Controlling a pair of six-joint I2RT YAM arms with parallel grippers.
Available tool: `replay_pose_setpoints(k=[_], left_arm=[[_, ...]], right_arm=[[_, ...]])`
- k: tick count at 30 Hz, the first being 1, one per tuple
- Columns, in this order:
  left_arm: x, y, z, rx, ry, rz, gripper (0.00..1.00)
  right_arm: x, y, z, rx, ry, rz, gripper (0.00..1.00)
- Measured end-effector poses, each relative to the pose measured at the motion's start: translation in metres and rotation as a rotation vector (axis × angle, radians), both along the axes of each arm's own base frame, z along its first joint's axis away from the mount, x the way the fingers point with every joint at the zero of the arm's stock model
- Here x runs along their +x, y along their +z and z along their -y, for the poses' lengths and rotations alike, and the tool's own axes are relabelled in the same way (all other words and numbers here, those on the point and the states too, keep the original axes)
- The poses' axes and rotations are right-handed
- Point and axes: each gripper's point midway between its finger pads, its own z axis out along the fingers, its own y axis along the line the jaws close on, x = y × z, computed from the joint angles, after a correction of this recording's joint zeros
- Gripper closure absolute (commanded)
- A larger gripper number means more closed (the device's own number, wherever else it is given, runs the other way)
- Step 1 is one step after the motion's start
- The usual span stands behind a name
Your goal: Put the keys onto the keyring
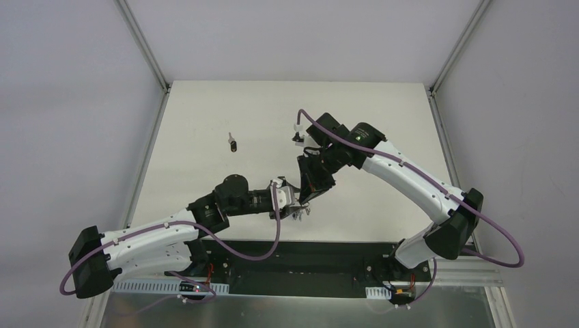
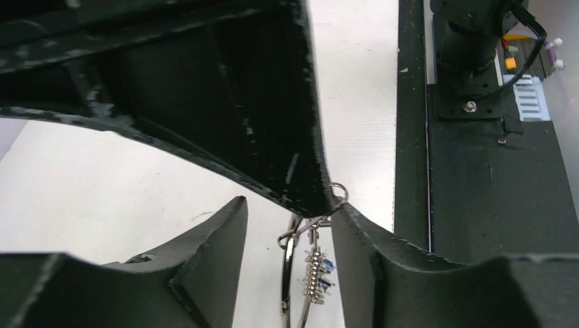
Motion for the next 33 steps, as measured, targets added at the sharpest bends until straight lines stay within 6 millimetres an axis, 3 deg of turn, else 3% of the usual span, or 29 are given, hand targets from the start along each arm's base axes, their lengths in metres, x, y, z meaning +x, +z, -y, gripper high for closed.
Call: replay_pose_setpoints(k=[15,16,19,32,33], left_arm=[[-0.006,-0.005,0.005,0.016,-0.036,-0.014,0.85],[-0.007,-0.005,0.005,0.018,-0.037,-0.015,0.99],[-0.01,-0.01,0.003,0.035,-0.046,-0.029,1.0],[-0.011,0.005,-0.007,0.003,-0.014,-0.018,1.0],[-0.012,0.004,-0.008,0.005,-0.013,-0.022,1.0]], right_arm=[[-0.003,0.004,0.002,0.026,0.003,0.012,1.0],[-0.003,0.005,0.002,0.028,0.003,0.01,1.0],[-0.002,0.005,0.001,0.034,0.002,0.016,1.0],[-0.003,0.016,-0.008,0.11,-0.001,0.02,1.0],[-0.003,0.016,-0.008,0.114,0.0,0.016,0.93]])
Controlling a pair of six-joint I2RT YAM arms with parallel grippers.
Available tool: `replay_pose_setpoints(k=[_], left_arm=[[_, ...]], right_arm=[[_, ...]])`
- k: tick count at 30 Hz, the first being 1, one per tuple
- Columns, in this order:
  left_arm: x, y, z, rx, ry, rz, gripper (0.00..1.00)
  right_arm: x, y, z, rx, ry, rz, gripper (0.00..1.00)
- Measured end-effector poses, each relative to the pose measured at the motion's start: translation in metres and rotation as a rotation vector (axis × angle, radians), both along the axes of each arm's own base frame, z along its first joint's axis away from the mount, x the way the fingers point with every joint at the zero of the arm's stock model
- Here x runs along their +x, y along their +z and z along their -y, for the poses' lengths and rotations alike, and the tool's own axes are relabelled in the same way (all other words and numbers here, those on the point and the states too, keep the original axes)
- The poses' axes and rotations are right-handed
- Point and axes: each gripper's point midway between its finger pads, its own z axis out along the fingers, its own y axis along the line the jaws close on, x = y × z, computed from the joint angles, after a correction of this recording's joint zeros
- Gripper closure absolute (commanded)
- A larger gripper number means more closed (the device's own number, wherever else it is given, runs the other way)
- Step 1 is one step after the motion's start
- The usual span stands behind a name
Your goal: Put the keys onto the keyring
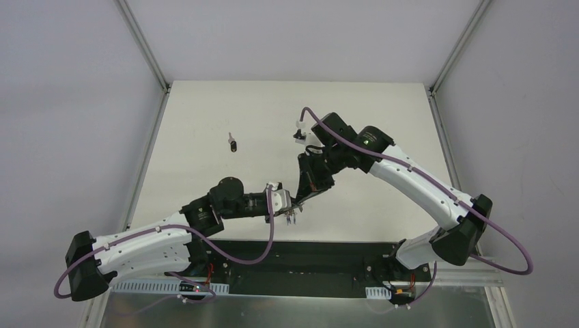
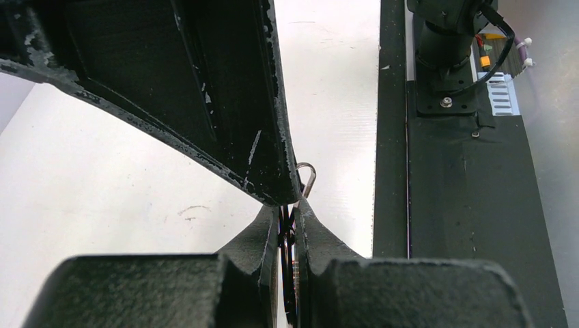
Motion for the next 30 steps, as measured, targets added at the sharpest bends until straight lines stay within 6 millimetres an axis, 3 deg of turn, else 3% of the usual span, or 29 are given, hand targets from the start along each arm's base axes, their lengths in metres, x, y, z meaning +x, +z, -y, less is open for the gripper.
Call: replay_pose_setpoints(k=[8,13,21,30], left_arm=[[0.0,0.009,-0.004,-0.033,0.023,-0.016,1.0],[0.0,0.013,-0.005,-0.057,0.038,-0.048,1.0],[-0.004,0.022,-0.003,-0.105,0.055,-0.154,1.0],[-0.006,0.027,-0.001,-0.151,0.078,-0.268,1.0]], right_arm=[[-0.004,0.014,0.002,0.051,-0.004,0.04,0.6],[-0.005,0.025,0.01,0.07,0.003,0.137,0.58],[0.003,0.026,0.023,0.084,0.012,0.345,0.58],[0.003,0.038,0.012,0.154,0.085,0.472,0.6]])
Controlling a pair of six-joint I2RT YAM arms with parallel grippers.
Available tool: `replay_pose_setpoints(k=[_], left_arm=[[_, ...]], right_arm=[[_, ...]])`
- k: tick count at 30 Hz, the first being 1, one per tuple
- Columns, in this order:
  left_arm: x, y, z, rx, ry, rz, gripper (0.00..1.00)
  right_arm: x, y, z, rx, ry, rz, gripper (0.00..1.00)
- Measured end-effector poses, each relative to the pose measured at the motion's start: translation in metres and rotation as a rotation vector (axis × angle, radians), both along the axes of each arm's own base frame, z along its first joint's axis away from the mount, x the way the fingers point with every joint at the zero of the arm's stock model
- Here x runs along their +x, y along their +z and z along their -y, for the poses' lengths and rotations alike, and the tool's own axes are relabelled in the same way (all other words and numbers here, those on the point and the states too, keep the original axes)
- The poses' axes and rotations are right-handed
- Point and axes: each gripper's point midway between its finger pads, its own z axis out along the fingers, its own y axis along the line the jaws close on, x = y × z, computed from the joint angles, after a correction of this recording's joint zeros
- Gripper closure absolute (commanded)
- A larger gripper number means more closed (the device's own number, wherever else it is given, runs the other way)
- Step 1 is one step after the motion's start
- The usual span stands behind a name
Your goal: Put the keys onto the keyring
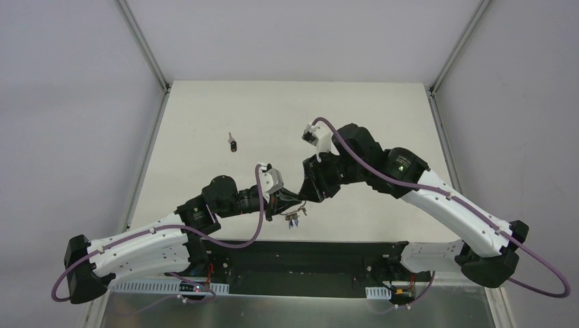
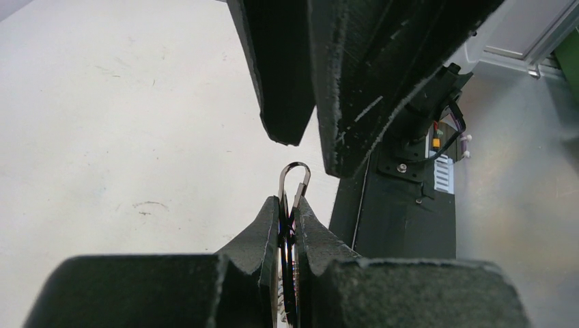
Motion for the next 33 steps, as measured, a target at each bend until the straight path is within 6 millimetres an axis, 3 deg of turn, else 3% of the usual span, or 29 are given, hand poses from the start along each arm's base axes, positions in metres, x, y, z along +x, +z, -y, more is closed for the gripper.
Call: replay_pose_setpoints(k=[11,18,24,28,33], left_arm=[[0.001,0.005,-0.002,-0.03,0.028,-0.051,1.0],[0.0,0.007,-0.002,-0.039,0.029,-0.055,1.0],[0.0,0.007,-0.002,-0.044,0.028,-0.061,1.0],[0.0,0.009,-0.002,-0.049,0.029,-0.061,1.0],[0.0,0.009,-0.002,-0.048,0.029,-0.061,1.0]], right_arm=[[-0.002,-0.001,-0.009,-0.005,0.034,0.015,0.72],[-0.001,0.001,-0.013,0.008,0.036,0.028,0.74],[0.002,0.003,-0.017,0.016,0.032,0.037,0.84],[0.002,0.002,-0.018,0.012,0.032,0.034,0.99],[0.003,0.001,-0.018,0.011,0.029,0.033,1.0]])
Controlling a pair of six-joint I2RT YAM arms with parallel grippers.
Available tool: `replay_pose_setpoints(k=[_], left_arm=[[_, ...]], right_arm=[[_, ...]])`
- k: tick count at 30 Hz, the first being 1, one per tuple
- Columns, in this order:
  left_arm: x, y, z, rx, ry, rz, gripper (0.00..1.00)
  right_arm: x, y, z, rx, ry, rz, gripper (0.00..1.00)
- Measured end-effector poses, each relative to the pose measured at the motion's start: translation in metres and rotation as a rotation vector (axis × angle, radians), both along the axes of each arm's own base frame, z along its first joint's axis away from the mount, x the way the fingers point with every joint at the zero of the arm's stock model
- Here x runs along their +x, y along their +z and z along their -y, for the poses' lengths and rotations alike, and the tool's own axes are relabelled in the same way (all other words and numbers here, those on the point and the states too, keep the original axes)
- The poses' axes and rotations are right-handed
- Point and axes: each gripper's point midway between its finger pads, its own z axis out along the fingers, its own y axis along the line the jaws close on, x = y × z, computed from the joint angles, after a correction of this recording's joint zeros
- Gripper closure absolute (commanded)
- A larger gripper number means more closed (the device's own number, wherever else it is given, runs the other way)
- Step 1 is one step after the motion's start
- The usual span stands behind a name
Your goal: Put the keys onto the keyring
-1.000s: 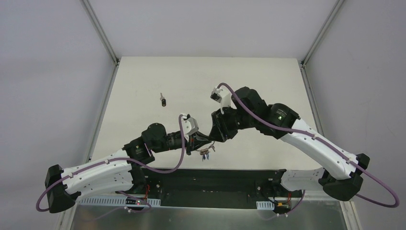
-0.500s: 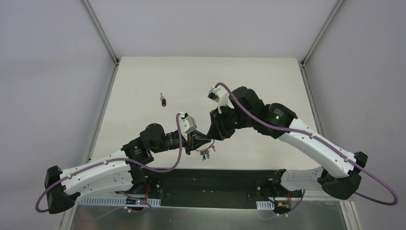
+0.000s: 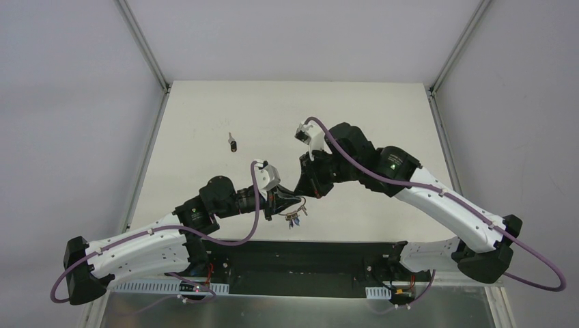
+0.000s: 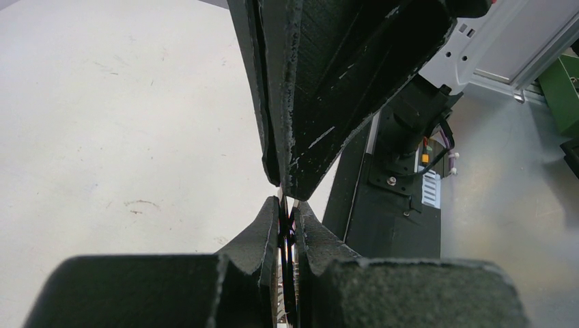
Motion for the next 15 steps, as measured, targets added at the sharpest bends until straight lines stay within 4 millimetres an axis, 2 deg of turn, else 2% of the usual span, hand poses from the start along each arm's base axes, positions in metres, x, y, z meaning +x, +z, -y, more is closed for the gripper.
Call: replay_pose_setpoints(k=[2,4,5,11,12,13,15], left_arm=[[0.0,0.0,0.0,0.0,0.0,0.0,0.99],[0.0002,0.001,0.0001,-0.004,0.001,0.002,0.81],[0.0004,0.0018,0.0002,-0.006,0.001,0.005,0.76],[0.0008,0.0088,-0.0013,-0.029,0.006,0.026,0.57],[0.0008,0.0091,-0.002,-0.032,0.007,0.032,0.47],[0.0012,0.0085,-0.0034,-0.031,0.011,0.043,0.42],[0.0034,0.0044,-0.0069,-0.022,0.026,0.064,0.41]], right_arm=[[0.0001,0.0003,0.0,0.001,-0.001,0.001,1.0],[0.0002,0.0019,0.0001,0.007,-0.003,0.003,1.0],[0.0002,0.0025,0.0001,0.009,-0.004,0.004,1.0],[0.001,0.0054,0.0006,0.018,-0.044,-0.011,1.0],[0.0014,0.005,0.0008,0.016,-0.055,-0.017,1.0],[0.0022,0.0049,0.0014,0.012,-0.075,-0.023,1.0],[0.0036,0.0068,0.0026,0.004,-0.114,-0.036,1.0]])
